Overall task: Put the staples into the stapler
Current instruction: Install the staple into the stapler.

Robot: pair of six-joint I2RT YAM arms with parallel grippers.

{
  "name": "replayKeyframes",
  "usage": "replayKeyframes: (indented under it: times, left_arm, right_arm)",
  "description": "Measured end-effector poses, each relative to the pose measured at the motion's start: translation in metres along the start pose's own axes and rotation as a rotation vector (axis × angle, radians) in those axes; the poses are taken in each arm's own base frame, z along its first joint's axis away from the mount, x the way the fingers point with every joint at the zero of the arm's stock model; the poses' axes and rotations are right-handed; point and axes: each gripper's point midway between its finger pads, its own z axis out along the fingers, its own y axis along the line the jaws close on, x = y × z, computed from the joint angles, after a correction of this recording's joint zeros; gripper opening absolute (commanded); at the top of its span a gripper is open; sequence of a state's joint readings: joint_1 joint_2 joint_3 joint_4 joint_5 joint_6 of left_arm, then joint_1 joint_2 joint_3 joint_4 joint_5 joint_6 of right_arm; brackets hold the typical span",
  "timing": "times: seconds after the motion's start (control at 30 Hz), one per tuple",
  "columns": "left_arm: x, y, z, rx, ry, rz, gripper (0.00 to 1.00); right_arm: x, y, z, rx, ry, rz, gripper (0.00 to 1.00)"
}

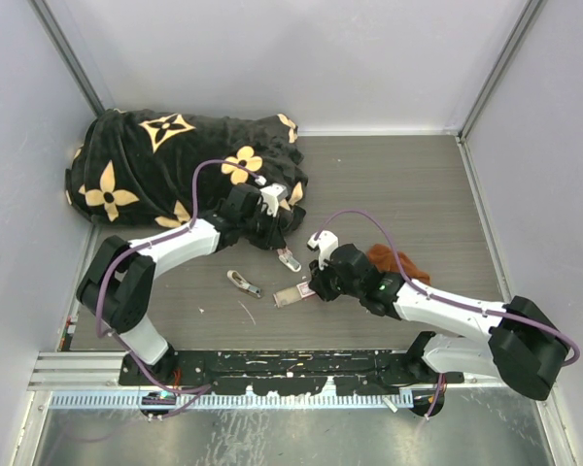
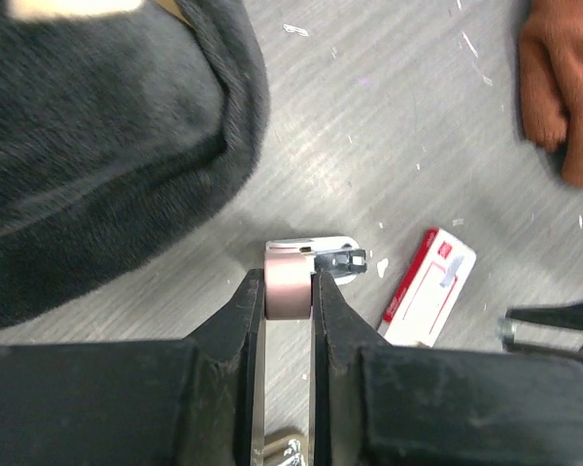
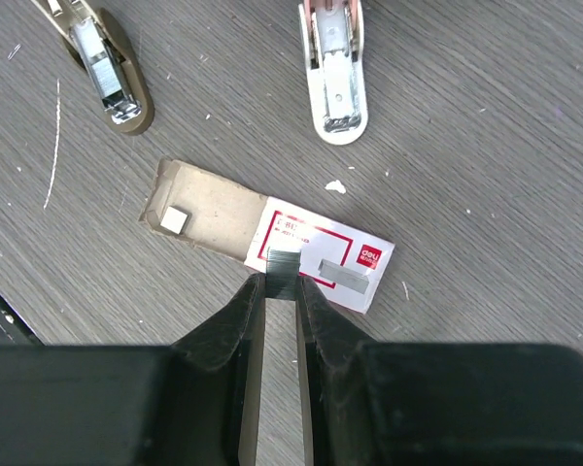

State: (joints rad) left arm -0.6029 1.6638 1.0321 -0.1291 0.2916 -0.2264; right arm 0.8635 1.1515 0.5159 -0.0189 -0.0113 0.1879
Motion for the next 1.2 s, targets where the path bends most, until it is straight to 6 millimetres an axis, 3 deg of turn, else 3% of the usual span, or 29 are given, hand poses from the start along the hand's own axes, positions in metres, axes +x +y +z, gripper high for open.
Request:
replayKeyframes:
  times: [0.43, 0.77, 1.2]
  left_arm:
    - [0.023, -0.030, -0.012, 0.208, 0.100, 0.108, 0.00]
    - [0.020, -0.033, -0.012, 0.266, 0.085, 0.094, 0.00]
    - [0.021, -0.033, -0.011, 0.272, 0.085, 0.091, 0.00]
  right_arm:
    - [-0.007, 0.010, 0.005, -0.068, -0.005, -0.074, 0.12]
    - [-0.010, 0.010, 0.026, -0.066, -0.001, -0.077, 0.11]
    - [-0.021, 0.004, 0.037, -0.021, -0.011, -0.076, 0.11]
